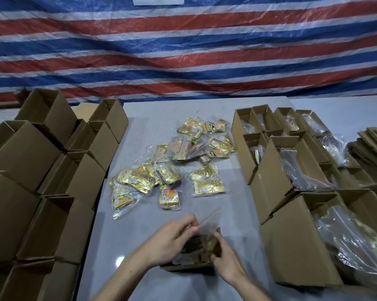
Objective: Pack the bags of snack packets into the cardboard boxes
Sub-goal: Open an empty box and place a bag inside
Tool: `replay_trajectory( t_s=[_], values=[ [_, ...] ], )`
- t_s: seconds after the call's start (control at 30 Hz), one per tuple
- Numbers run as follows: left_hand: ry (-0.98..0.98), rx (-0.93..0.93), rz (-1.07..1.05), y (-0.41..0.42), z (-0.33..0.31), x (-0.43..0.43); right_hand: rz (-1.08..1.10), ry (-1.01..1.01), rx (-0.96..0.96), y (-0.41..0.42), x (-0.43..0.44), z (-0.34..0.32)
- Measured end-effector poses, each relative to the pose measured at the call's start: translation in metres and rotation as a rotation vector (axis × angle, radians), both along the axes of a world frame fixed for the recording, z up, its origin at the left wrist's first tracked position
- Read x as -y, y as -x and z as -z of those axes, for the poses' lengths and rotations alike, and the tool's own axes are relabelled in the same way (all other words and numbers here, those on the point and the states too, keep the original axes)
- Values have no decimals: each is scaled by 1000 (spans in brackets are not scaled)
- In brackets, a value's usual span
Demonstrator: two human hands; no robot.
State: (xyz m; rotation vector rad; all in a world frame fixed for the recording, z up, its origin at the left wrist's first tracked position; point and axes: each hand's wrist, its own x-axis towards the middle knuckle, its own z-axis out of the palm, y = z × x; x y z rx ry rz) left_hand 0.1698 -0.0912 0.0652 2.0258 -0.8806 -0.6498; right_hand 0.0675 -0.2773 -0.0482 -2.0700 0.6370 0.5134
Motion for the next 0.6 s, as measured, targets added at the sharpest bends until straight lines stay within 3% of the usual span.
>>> replay_trajectory(
  t_s=[0.4,0.6],
  values=[
    [-356,4,133,-4,41,15,0,-52,15,0,4,5],
    [-530,-111,-30,-4,80,21,21,-72,-3,-5,1,1]
  ],
)
